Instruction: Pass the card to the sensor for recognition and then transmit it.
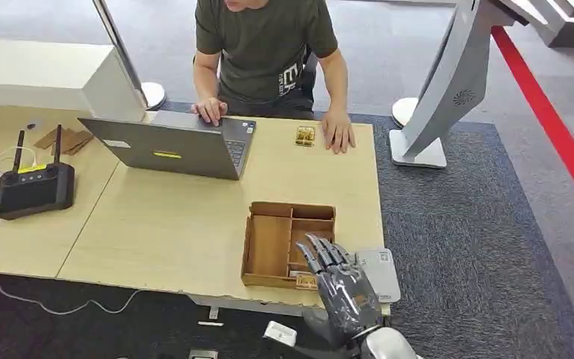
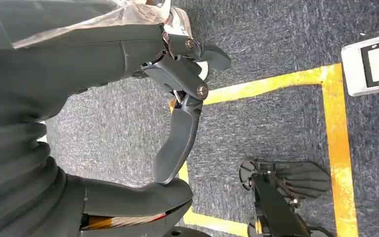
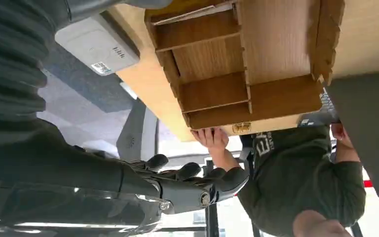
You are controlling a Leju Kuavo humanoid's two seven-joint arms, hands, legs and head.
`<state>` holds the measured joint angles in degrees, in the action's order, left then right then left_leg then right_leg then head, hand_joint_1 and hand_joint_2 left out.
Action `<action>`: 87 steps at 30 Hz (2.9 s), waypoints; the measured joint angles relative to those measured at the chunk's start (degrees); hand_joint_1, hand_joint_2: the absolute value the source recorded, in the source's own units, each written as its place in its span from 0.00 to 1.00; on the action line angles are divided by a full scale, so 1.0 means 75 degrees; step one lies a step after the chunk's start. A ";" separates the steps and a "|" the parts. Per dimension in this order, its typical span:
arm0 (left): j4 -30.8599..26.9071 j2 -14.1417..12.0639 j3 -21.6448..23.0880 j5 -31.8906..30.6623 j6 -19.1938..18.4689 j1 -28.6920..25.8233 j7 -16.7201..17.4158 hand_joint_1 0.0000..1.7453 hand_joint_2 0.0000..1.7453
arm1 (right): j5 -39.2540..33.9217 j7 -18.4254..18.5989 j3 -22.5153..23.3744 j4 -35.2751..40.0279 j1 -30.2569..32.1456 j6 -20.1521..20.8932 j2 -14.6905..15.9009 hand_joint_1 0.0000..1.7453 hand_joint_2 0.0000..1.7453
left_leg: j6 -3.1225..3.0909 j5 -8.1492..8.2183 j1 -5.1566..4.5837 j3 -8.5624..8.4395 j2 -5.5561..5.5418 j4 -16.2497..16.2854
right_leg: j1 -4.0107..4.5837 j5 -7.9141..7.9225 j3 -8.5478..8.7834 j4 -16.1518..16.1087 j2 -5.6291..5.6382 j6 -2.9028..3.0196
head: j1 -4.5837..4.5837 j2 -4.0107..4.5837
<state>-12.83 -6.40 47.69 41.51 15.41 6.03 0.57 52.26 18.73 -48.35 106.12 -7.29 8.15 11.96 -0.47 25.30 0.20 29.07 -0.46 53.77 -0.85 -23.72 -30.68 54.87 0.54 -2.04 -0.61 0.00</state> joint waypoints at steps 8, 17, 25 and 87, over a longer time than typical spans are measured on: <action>0.0003 0.0000 -0.0009 0.0003 0.0000 -0.0002 0.0052 0.00 1.00 | 0.0312 0.0073 -0.0140 -0.0633 -0.0088 0.0006 -0.0233 0.00 1.00 | 0.0000 0.0000 0.0000 0.0001 -0.0001 0.0000 | 0.0000 0.0000 0.0000 0.0000 0.0000 0.0000 | 0.0000 0.0000; 0.0012 0.0000 -0.0029 0.0003 0.0012 -0.0002 0.0073 0.00 1.00 | 0.0554 0.0181 -0.0201 -0.1102 -0.0141 -0.0067 -0.0347 0.00 1.00 | 0.0000 0.0000 0.0000 0.0000 -0.0001 0.0000 | 0.0000 0.0000 0.0000 0.0000 0.0000 0.0000 | 0.0000 0.0000; 0.0012 0.0003 -0.0082 -0.0026 0.0015 -0.0003 0.0079 0.00 1.00 | 0.0624 0.0093 -0.0181 -0.1414 -0.0147 -0.0297 -0.0367 0.00 1.00 | 0.0000 0.0000 0.0000 -0.0001 0.0000 0.0000 | 0.0000 0.0000 0.0000 0.0000 0.0000 0.0000 | 0.0000 0.0000; 0.0023 0.0038 -0.0140 -0.0338 -0.0020 -0.0007 0.0128 0.00 1.00 | 0.1043 -0.0367 0.0437 -0.3789 -0.0355 -0.2390 -0.1061 0.00 1.00 | 0.0001 -0.0001 0.0000 -0.0002 0.0000 0.0001 | 0.0001 0.0000 -0.0001 0.0000 0.0000 0.0000 | 0.0000 0.0000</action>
<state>-12.66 -6.12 46.64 38.97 15.26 5.98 1.53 60.08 15.98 -45.07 77.70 -9.95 -9.77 4.00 -0.46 25.29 0.21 29.06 -0.46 53.77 -0.84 -23.72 -30.69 54.87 0.54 -2.04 -0.61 0.00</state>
